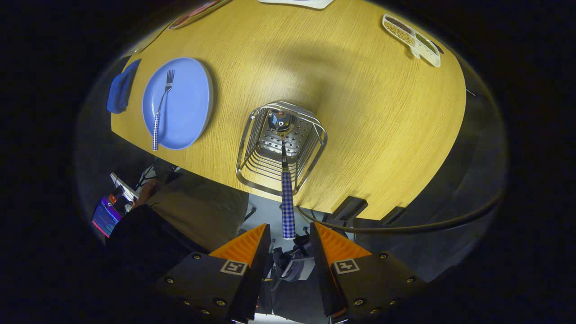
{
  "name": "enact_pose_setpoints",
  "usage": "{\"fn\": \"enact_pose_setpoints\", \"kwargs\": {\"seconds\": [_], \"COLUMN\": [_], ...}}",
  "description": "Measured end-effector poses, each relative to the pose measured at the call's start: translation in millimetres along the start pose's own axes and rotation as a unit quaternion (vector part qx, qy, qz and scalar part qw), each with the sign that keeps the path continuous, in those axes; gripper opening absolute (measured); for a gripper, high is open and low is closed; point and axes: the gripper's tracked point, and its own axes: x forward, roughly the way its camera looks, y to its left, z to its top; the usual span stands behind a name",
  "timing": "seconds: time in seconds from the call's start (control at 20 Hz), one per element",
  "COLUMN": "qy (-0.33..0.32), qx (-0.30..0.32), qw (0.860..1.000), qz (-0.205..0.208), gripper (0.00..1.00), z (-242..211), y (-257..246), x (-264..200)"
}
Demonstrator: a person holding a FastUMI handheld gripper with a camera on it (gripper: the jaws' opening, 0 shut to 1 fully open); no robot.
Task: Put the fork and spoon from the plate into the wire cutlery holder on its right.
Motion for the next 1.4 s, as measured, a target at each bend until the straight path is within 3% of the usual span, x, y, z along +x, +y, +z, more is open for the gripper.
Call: {"fn": "enact_pose_setpoints", "kwargs": {"seconds": [0.1, 0.25, 0.4, 0.5, 0.6, 0.75, 0.9, 1.15, 1.4], "qy": [-0.016, -0.056, -0.111, -0.142, -0.156, -0.175, -0.212, -0.237, -0.242], "qx": [0.020, 0.063, 0.100, 0.109, 0.113, 0.111, 0.103, 0.027, 0.022], "qw": [0.999, 0.994, 0.984, 0.978, 0.973, 0.968, 0.962, 0.958, 0.959], "qz": [0.023, 0.066, 0.098, 0.107, 0.131, 0.141, 0.139, 0.159, 0.144], "gripper": [0.55, 0.70, 0.74, 0.75, 0.95, 0.96, 0.96, 0.97, 0.98], "z": [-14.0, -44.3, -70.1, -83.7, -95.5, -100.4, -84.4, -34.7, 35.1], "y": [-2.8, -6.1, 6.1, 26.0, 56.0, 92.3, 135.2, 226.6, 252.8], "x": [-5.3, -8.3, 0.2, 11.2, 23.6, 41.0, 42.8, 38.3, 36.8]}}
